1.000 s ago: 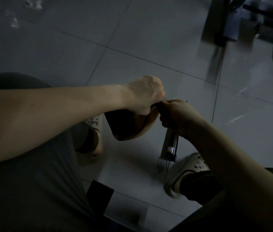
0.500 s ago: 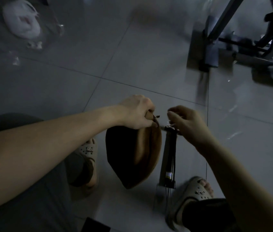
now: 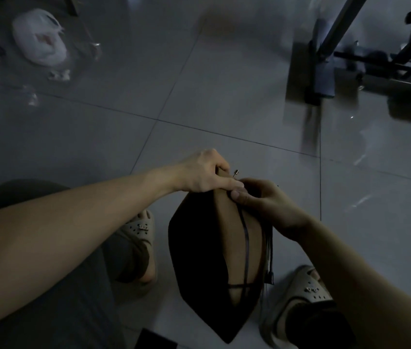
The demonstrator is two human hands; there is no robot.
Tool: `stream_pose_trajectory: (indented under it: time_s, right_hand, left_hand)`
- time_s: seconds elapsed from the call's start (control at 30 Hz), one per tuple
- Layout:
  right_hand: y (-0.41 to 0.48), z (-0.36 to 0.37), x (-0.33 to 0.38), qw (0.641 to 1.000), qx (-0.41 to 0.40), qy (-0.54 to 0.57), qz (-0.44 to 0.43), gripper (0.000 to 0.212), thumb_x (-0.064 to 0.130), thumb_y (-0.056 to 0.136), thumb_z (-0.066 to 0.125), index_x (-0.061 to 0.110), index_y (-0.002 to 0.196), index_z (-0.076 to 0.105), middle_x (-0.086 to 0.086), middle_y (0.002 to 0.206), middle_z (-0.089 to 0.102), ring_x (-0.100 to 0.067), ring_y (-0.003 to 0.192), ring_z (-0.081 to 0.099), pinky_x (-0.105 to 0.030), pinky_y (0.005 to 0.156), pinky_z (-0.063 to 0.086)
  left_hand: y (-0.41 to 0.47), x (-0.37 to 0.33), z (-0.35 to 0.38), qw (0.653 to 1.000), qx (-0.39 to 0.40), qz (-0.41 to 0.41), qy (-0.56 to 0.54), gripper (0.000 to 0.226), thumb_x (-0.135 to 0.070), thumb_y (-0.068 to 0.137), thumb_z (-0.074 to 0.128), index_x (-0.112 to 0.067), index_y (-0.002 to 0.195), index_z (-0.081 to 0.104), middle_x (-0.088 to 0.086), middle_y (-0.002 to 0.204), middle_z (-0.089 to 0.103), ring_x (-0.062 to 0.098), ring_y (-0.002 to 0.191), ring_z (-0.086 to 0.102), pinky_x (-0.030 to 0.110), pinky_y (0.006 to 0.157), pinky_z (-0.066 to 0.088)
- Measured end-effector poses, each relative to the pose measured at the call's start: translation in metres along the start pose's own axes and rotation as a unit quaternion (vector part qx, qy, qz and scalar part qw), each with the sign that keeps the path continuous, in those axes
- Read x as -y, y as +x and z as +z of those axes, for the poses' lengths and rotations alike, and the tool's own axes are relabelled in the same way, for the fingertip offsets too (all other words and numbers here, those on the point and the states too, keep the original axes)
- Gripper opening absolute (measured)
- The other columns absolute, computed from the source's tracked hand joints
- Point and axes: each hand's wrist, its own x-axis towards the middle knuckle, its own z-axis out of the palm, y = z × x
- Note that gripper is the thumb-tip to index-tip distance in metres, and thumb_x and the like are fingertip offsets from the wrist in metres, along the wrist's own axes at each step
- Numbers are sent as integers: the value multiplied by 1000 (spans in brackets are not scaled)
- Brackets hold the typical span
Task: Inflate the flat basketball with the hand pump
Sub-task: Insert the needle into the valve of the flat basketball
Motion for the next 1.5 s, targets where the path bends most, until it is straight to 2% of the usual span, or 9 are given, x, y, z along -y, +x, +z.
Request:
stream_pose_trajectory:
  time_s: [0.17, 0.3, 0.47, 0.57, 0.7, 0.87, 1.1, 1.3, 1.5]
  right_hand:
    - [2, 3, -1, 1000, -12, 9, -5, 44, 40, 92, 62, 3, 117, 66, -16, 112, 70, -32, 104, 68, -55, 96, 52]
    - [6, 5, -10, 1000, -18, -9, 7, 40, 37, 95, 62, 1, 111, 68, -18, 107, 71, -35, 102, 68, -56, 94, 52]
    - [11, 5, -26, 998, -33, -31, 46, 22, 32, 92, 67, 13, 82, 70, 0, 77, 68, -14, 74, 65, -35, 72, 50]
    - [15, 7, -29, 996, -43, -62, 46, 38, 44, 87, 68, 5, 87, 70, -14, 81, 67, -25, 72, 61, -40, 70, 47]
    - [19, 6, -30, 995, -46, -81, 42, 37, 43, 90, 66, 7, 93, 71, -23, 92, 67, -33, 79, 64, -45, 72, 50]
    - [20, 0, -24, 995, -55, -87, 19, 29, 36, 93, 65, 9, 86, 71, -14, 81, 68, -19, 70, 61, -38, 66, 46]
    - [14, -3, -21, 993, -35, -114, -1, 28, 37, 93, 64, 10, 86, 69, -13, 77, 64, -21, 67, 58, -38, 63, 44]
    - [12, -4, -14, 991, -52, -120, -20, 19, 33, 93, 66, 16, 86, 69, 5, 72, 67, -5, 65, 63, -23, 60, 45]
    - [8, -7, -10, 991, -62, -111, -40, 34, 46, 85, 65, 14, 93, 71, -7, 85, 71, -26, 78, 69, -50, 71, 54]
  left_hand:
    - [-7, 9, 6, 994, 5, -32, -104, 61, -60, 79, 68, -6, 56, 53, -2, 52, 38, 15, 49, 35, 29, 48, 25]
    - [-16, 16, 22, 976, 32, -110, -185, 81, -72, 74, 66, 8, 76, 58, 6, 64, 41, 20, 59, 39, 29, 52, 27]
    - [-29, 31, 40, 944, 75, -162, -276, 50, -56, 87, 68, -8, 98, 72, 15, 84, 67, 21, 78, 61, 32, 70, 44]
    - [-29, 35, 51, 950, -1, -169, -261, 25, -45, 90, 67, -23, 101, 69, 0, 96, 71, 17, 94, 63, 37, 84, 48]
    - [-26, 32, 51, 972, -47, -129, -191, 32, -38, 91, 67, -33, 122, 58, -14, 108, 70, 14, 115, 58, 38, 103, 44]
    - [-26, 18, 44, 986, -89, -57, -126, 29, -25, 93, 67, -23, 122, 64, -14, 102, 73, -1, 106, 62, 30, 97, 49]
    - [-24, 16, 32, 981, -33, -60, -179, 34, -21, 90, 71, -19, 124, 64, -8, 102, 75, 1, 105, 65, 22, 97, 48]
    - [-22, 14, 29, 982, -50, -56, -174, 34, -24, 88, 74, -22, 120, 65, -7, 107, 72, -1, 106, 64, 20, 97, 47]
    - [-19, 5, 24, 985, -75, -26, -152, 28, -19, 88, 74, -14, 114, 66, -6, 106, 70, -3, 102, 64, 9, 86, 47]
